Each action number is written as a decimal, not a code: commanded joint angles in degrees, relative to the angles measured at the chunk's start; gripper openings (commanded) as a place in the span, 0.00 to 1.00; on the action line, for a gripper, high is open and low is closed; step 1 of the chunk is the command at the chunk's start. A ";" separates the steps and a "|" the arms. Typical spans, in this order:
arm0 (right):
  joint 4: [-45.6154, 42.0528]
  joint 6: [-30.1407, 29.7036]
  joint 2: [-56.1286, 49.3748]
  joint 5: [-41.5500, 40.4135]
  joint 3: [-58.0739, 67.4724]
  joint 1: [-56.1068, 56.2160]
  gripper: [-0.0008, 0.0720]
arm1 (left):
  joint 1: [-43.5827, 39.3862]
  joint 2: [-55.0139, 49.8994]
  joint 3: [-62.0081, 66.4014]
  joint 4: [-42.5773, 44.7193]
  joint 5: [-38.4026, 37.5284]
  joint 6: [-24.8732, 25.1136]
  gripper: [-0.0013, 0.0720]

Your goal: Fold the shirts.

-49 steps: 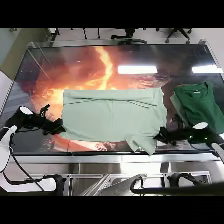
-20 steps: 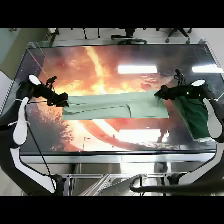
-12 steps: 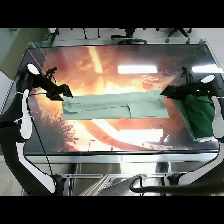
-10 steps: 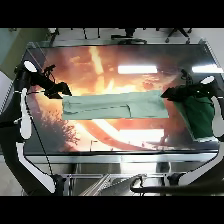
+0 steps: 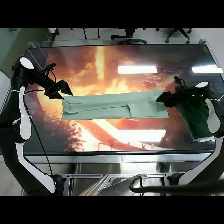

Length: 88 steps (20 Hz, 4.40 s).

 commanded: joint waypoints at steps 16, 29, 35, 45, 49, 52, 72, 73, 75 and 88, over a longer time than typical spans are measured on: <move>5.75 2.10 11.87 3.82 0.26 3.23 0.03 | -28.50 -1.97 -13.55 -3.06 33.09 1.29 0.04; 6.01 9.14 22.05 7.23 1.92 5.51 0.03 | -32.76 -5.90 3.63 -10.91 22.77 2.27 0.04; 7.65 10.12 21.51 -11.91 1.95 23.65 0.03 | -14.12 22.84 0.09 -21.03 20.44 6.84 0.04; 8.92 -9.92 6.80 -52.72 8.15 60.96 0.70 | -8.15 35.01 -0.09 -21.00 19.06 9.05 0.04; 0.61 2.40 14.16 -34.18 8.15 49.53 0.70 | -8.15 35.26 -0.09 -21.05 17.33 9.05 0.04; -8.74 14.51 19.17 -23.58 8.15 38.23 0.70 | -8.15 35.26 -0.09 -21.07 17.05 9.03 0.04; 9.86 9.51 1.14 -21.49 -3.32 32.74 0.46 | -8.17 35.26 -0.09 -21.05 16.48 9.05 0.04; 11.15 7.72 1.16 -21.55 -2.99 32.70 0.14 | -8.17 35.26 -0.09 -21.03 16.20 9.05 0.04; 12.70 5.99 2.47 -19.74 -0.07 32.02 0.04 | -8.17 35.26 -0.09 -21.05 15.96 9.03 0.04; 5.35 22.56 23.80 -22.53 26.64 -9.51 0.03 | -8.17 35.26 -0.09 -21.05 11.19 9.01 0.04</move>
